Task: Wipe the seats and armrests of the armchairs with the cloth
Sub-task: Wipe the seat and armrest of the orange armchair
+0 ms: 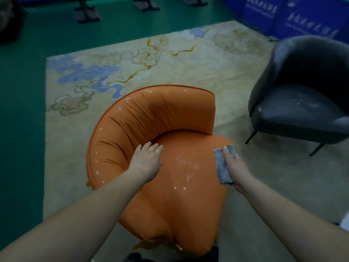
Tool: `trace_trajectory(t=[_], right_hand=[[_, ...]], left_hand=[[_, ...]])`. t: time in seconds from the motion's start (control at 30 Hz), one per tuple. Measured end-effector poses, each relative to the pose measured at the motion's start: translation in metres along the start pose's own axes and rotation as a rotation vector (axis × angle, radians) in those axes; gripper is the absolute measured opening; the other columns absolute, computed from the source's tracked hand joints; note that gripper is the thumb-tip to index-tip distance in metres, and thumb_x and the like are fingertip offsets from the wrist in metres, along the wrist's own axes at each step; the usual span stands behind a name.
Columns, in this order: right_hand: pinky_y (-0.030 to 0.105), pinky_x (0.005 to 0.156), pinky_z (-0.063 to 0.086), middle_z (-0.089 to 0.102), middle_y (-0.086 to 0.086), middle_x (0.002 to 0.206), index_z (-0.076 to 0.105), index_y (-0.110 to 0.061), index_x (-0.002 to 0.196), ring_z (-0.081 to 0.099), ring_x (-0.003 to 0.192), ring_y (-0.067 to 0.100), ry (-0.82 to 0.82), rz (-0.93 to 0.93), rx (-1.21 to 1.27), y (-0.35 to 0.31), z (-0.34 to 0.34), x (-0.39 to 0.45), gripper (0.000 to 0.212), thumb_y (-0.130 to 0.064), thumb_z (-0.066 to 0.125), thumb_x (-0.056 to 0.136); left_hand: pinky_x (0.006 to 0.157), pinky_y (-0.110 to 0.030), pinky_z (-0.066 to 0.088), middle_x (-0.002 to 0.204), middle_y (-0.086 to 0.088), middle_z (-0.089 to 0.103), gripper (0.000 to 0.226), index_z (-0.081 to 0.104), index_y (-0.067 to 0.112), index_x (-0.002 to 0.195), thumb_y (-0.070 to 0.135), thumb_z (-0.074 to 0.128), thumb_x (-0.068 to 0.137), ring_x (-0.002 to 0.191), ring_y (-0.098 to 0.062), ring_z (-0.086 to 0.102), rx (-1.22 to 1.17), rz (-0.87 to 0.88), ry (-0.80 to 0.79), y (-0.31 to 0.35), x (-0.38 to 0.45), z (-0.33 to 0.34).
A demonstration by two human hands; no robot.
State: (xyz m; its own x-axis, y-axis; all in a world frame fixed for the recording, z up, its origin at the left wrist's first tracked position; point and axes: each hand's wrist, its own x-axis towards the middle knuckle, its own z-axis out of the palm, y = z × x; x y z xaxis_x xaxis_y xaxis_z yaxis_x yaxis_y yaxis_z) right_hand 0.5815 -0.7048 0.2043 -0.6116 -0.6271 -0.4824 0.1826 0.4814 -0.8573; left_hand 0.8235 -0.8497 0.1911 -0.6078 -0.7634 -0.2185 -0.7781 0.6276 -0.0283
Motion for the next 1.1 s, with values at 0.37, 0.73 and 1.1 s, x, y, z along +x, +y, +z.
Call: trace_trajectory(t=[0.37,0.73,1.1], right_hand=[[0.024,0.05,0.046,0.063,0.005,0.086,0.053,-0.023,0.095,0.063,0.069,0.02,-0.262,-0.084,-0.149,-0.043,-0.002,0.038,0.025,-0.048,0.047,0.096],[0.029,0.055,0.048,0.063,0.009,0.097,0.046,-0.022,0.113,0.064,0.077,0.025,-0.409,-0.049,-0.164,-0.033,0.021,0.012,0.032,-0.05,0.044,0.096],[0.035,0.063,0.052,0.062,0.009,0.101,0.044,-0.024,0.123,0.065,0.084,0.029,-0.593,-0.091,-0.321,-0.047,0.002,0.075,0.041,-0.054,0.045,0.094]], left_hand=[[0.115,-0.045,0.019,0.156,0.001,0.03,0.063,0.022,0.021,0.152,0.044,0.044,0.098,0.145,-0.024,0.02,-0.019,-0.402,0.042,0.007,-0.044,-0.041],[0.115,-0.044,0.021,0.157,0.001,0.029,0.063,0.019,0.021,0.153,0.045,0.041,0.099,0.145,-0.024,0.02,0.013,-0.568,0.003,-0.006,-0.121,-0.033],[0.116,-0.044,0.02,0.156,0.0,0.03,0.062,0.02,0.021,0.153,0.044,0.04,0.099,0.144,-0.024,0.022,-0.043,-0.771,-0.006,0.061,-0.111,-0.017]])
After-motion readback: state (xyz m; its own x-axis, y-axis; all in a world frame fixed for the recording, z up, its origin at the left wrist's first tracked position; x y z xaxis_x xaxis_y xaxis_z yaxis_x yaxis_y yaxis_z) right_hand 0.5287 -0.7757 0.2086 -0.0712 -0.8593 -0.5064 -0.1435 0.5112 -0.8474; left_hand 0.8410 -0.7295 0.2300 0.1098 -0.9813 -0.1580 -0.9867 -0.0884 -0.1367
